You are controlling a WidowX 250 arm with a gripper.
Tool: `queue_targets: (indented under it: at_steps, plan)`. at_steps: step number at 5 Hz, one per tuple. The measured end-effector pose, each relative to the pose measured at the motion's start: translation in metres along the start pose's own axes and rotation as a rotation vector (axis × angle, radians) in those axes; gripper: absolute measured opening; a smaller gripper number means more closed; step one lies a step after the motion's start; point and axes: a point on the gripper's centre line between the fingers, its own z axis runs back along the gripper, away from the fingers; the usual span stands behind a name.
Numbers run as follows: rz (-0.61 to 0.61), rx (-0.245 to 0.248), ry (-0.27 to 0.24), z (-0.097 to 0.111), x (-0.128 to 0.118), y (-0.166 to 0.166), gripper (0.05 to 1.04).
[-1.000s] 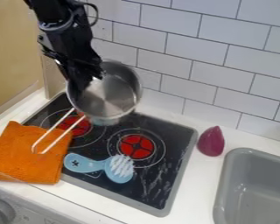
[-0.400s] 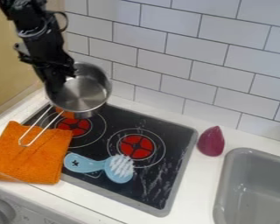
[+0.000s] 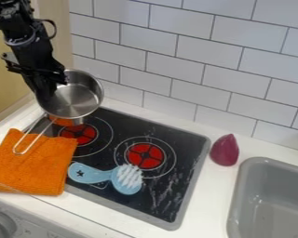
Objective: Put the pot in the stove
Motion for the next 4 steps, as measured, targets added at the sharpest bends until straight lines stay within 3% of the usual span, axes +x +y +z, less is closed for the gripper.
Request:
queue_targets:
  at_steps: [4]
  plan:
    - [0.009,-0.024,0.047,-0.035,0.006,0.009,0.09]
